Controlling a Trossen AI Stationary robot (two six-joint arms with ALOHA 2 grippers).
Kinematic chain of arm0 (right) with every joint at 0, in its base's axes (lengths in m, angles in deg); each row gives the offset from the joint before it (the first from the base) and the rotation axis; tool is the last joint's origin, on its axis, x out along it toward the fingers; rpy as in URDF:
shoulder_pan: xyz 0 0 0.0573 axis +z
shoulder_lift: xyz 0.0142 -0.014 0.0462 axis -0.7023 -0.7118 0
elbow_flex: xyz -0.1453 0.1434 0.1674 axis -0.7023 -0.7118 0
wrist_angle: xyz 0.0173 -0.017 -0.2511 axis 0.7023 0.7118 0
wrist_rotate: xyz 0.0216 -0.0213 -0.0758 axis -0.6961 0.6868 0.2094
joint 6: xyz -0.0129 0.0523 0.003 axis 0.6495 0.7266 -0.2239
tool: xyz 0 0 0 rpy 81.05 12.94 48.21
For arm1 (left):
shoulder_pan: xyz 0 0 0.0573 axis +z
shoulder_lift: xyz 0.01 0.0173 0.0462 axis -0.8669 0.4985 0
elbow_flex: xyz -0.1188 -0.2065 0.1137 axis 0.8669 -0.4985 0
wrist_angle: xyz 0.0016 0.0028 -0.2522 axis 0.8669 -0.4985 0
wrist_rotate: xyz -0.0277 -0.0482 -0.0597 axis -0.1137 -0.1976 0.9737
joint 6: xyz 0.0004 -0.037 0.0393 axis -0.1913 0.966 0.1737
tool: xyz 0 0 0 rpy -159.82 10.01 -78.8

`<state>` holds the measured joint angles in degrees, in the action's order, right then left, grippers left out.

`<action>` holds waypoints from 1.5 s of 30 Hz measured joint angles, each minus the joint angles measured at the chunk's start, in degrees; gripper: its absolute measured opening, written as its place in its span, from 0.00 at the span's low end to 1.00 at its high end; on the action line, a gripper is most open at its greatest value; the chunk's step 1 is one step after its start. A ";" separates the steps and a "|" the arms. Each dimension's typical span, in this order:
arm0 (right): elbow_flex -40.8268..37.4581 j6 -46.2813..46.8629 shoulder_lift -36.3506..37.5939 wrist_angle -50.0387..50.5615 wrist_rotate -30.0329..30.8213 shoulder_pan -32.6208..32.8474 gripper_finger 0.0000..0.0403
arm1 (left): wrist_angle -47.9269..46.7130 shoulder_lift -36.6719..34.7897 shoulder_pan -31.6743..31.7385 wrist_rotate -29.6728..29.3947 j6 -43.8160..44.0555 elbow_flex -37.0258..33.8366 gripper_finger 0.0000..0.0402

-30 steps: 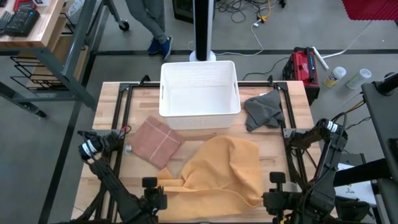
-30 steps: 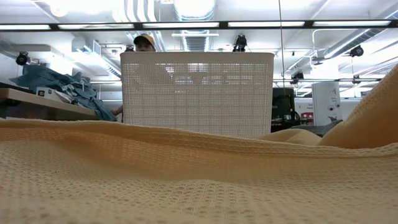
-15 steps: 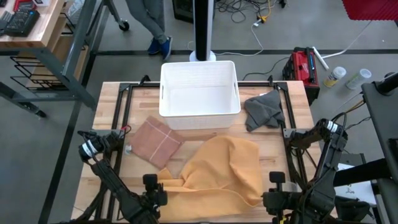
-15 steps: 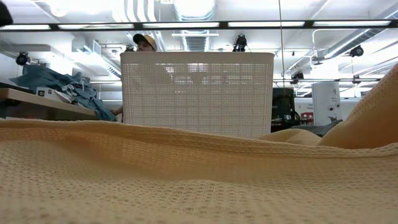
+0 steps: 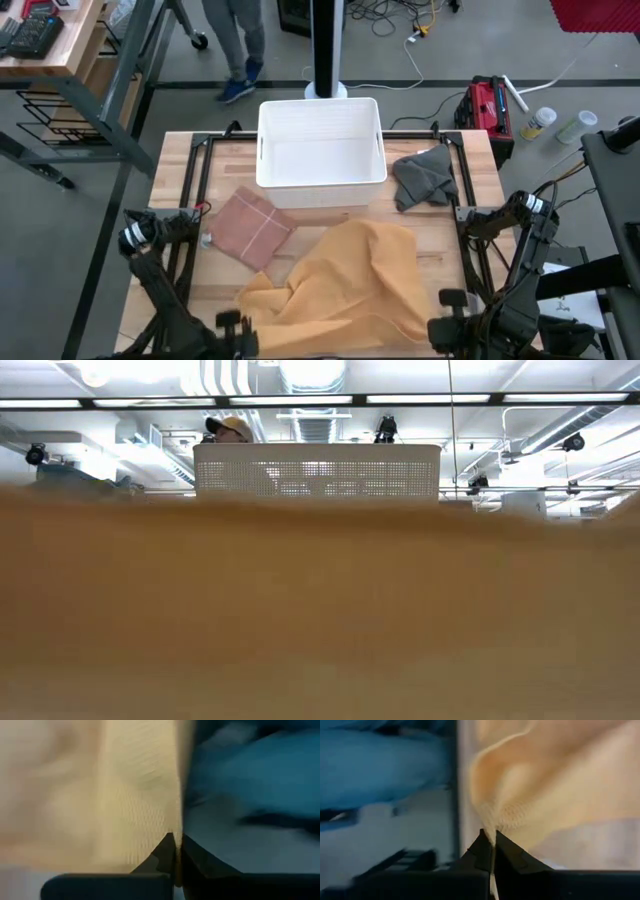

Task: Fold towel
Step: Fold the yellow towel

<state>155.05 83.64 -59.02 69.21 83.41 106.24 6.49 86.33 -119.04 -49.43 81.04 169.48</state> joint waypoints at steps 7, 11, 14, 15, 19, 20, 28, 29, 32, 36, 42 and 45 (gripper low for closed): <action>0.00 3.81 0.00 -11.10 -13.43 0.34 0.00 | 25.21 -0.07 -3.61 3.51 6.73 2.31 0.00; 0.29 11.03 0.00 -6.05 -17.96 2.31 0.00 | 14.95 -0.10 -6.22 2.23 14.84 5.95 0.00; 0.95 14.61 0.04 2.88 -18.59 3.52 0.00 | -3.58 -0.10 -9.01 -0.40 19.50 10.89 0.00; 1.09 15.18 0.07 6.64 -17.80 3.66 0.00 | -11.15 -0.10 -10.14 -2.56 20.63 12.80 0.00; 0.18 16.09 0.75 17.15 -9.93 3.45 0.00 | -34.25 -0.50 -14.27 -17.90 28.66 18.27 0.00; -0.70 14.26 1.58 15.51 -6.61 3.46 0.00 | -31.90 -1.65 -14.49 -20.89 25.61 17.41 0.00; -2.01 11.30 4.18 16.51 11.78 1.11 0.00 | -32.34 -5.73 -10.62 -28.57 17.49 10.15 0.00; -2.01 10.01 4.57 16.97 11.90 0.94 0.00 | -32.67 -6.25 -10.08 -28.36 16.64 9.15 0.00; -2.04 2.22 6.00 16.88 11.24 0.36 0.00 | -32.76 -8.77 -8.22 -27.52 14.84 5.39 0.00; -2.16 -6.56 8.76 16.85 13.29 -1.16 0.00 | -32.50 -11.91 -5.84 -27.51 13.24 -1.06 0.00; -3.13 -12.61 15.33 16.83 30.72 -5.33 0.00 | -32.54 -21.19 -0.01 -33.44 12.97 -12.16 0.00; -3.21 -14.81 19.70 16.96 40.27 -8.87 0.00 | -32.93 -27.89 4.19 -39.65 11.40 -16.27 0.00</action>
<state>151.84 68.82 -39.33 86.17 123.68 97.37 -26.44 58.44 -114.85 -89.08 92.44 153.20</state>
